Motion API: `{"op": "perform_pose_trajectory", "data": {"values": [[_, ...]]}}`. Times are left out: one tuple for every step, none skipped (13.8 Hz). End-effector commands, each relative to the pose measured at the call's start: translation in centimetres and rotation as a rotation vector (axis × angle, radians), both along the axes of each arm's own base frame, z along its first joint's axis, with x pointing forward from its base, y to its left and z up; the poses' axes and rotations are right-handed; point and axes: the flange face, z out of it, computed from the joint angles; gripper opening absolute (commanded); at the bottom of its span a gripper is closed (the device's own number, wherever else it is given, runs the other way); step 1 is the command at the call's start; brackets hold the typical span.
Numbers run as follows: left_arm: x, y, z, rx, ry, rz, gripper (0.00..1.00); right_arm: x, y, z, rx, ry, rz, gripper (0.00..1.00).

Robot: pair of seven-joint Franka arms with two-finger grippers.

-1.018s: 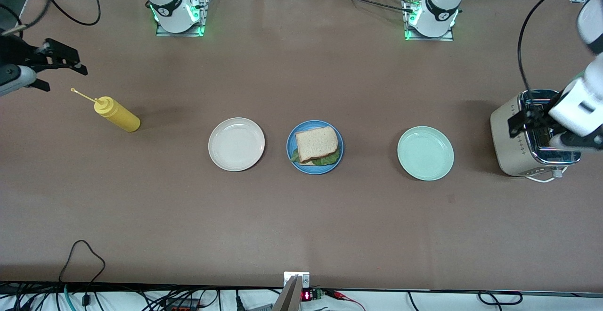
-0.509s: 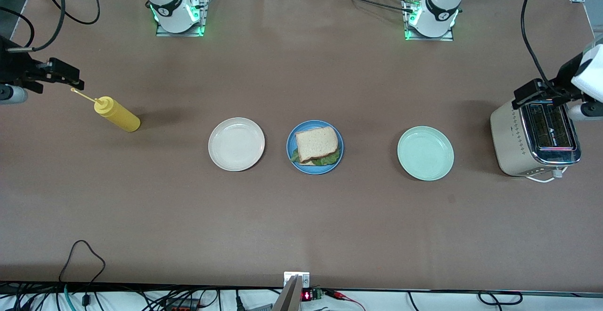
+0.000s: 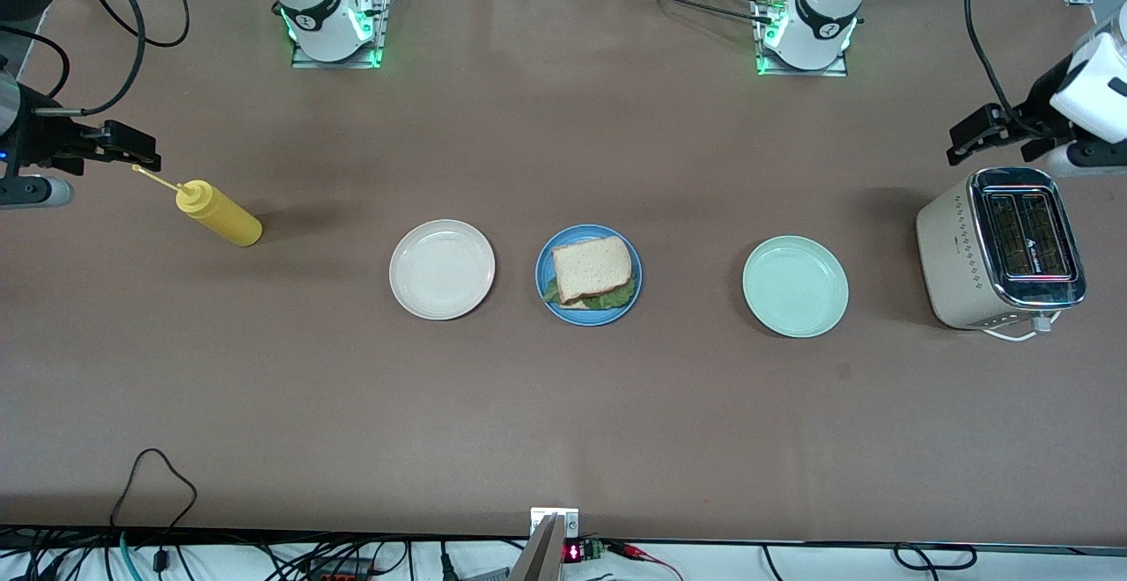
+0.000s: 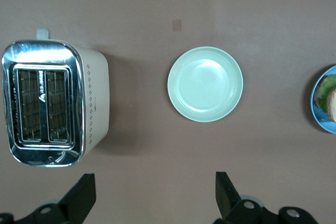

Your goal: Make sandwich in blue plate with both arms

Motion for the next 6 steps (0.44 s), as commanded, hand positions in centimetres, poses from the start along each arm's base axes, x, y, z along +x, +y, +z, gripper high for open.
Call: {"op": "perform_pose_trajectory", "data": {"values": [[-1.95,-0.29,0.31,-0.004,-0.017,-0.014,1.0,0.05,-0.38,-0.18,-0.007,0.003,-0.008,1.0],[-2.14,-0.29,0.27,-0.004,-0.005,-0.02,1.0,0.06,0.12,-0.18,-0.009,0.003,-0.001,1.0],[-2.24,-0.21,0.26,-0.005,0.003,-0.02,1.0,0.19,0.14,-0.22,-0.009,-0.004,-0.008,1.0],[-2.27,-0.14,0.24,-0.005,0.006,-0.019,1.0,0.39,-0.17,-0.29,-0.006,-0.019,-0.013,1.0],[-2.27,0.23,0.24,-0.005,0.006,-0.014,1.0,0.53,-0.36,-0.31,-0.007,-0.026,-0.011,1.0],[-2.28,0.38,0.24,-0.005,0.006,-0.022,1.0,0.7,-0.25,-0.32,-0.005,-0.036,-0.009,1.0]]}}
